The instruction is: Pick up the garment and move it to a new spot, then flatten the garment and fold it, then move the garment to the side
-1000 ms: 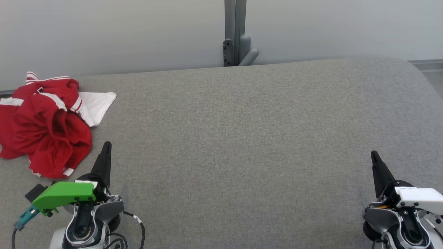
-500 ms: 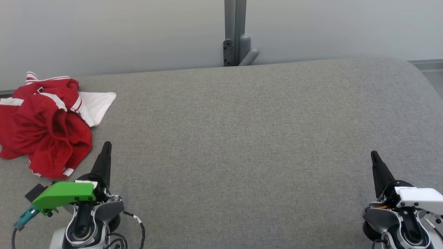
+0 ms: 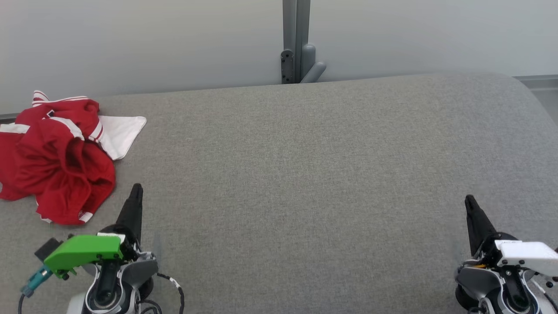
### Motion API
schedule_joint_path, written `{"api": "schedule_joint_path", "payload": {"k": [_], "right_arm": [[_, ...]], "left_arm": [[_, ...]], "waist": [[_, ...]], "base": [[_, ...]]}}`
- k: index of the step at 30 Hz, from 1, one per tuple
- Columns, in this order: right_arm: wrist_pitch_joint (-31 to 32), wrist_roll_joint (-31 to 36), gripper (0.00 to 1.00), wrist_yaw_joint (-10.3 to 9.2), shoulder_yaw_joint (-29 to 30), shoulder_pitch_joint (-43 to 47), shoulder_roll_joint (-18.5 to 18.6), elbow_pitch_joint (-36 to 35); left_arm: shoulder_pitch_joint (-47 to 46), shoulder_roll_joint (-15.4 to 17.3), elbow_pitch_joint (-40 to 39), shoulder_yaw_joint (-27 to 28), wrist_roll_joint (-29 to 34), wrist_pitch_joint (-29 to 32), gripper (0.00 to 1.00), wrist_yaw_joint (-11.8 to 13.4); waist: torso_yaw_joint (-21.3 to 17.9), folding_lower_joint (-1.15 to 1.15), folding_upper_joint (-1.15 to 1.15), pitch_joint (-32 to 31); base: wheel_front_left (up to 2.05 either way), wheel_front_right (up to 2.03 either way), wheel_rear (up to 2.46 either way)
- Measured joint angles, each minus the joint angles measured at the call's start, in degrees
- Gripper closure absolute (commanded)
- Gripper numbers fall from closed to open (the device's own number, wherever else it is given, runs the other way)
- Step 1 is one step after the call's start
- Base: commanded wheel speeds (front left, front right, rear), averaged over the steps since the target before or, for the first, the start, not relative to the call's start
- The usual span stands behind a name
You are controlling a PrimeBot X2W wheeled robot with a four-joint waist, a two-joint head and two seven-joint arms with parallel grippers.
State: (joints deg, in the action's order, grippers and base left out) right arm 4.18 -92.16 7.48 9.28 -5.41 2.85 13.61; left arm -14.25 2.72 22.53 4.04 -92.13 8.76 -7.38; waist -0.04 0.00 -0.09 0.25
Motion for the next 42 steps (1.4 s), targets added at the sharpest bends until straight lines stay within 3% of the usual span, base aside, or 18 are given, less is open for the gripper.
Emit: {"api": "schedule_joint_path", "payload": {"k": [1, 2, 12, 19, 42], "right_arm": [[0.00, 0.00, 1.00, 0.00, -0.03, 0.23, -0.09, 0.33], [0.00, 0.00, 0.00, -0.01, -0.07, 0.63, -0.27, 0.80], [-1.87, 0.91, 0.00, -0.02, -1.88, 2.02, -0.77, 1.88], [-3.49, 3.78, 0.00, -0.02, -2.66, 2.02, -0.76, 1.31], [-8.34, 31.72, 0.00, -0.02, -4.98, 2.84, -0.63, -6.20]], "left_arm": [[0.29, -0.05, 0.33, -0.04, 0.00, 0.00, 1.00, 0.00], [0.83, -0.13, 0.77, -0.12, 0.00, 0.00, 0.00, 0.00], [3.63, -0.36, 0.52, -1.62, 0.27, -2.41, 0.00, 0.07], [4.55, -0.35, -1.64, -2.40, 3.99, -4.54, 0.00, 0.40], [7.08, -0.31, -10.56, -6.61, 33.27, -10.46, 0.00, 5.71]], "waist": [[0.00, 0.00, 0.00, 0.00], [0.00, 0.00, 0.00, 0.00], [-0.01, 0.00, 0.01, 0.00], [0.01, 0.00, 0.00, 0.01], [0.19, 0.00, 0.01, 0.16]], "base": [[0.00, 0.00, 0.00], [0.00, 0.00, 0.00], [0.00, 0.00, 0.00], [0.00, 0.00, 0.00], [0.00, 0.00, 0.00]]}}
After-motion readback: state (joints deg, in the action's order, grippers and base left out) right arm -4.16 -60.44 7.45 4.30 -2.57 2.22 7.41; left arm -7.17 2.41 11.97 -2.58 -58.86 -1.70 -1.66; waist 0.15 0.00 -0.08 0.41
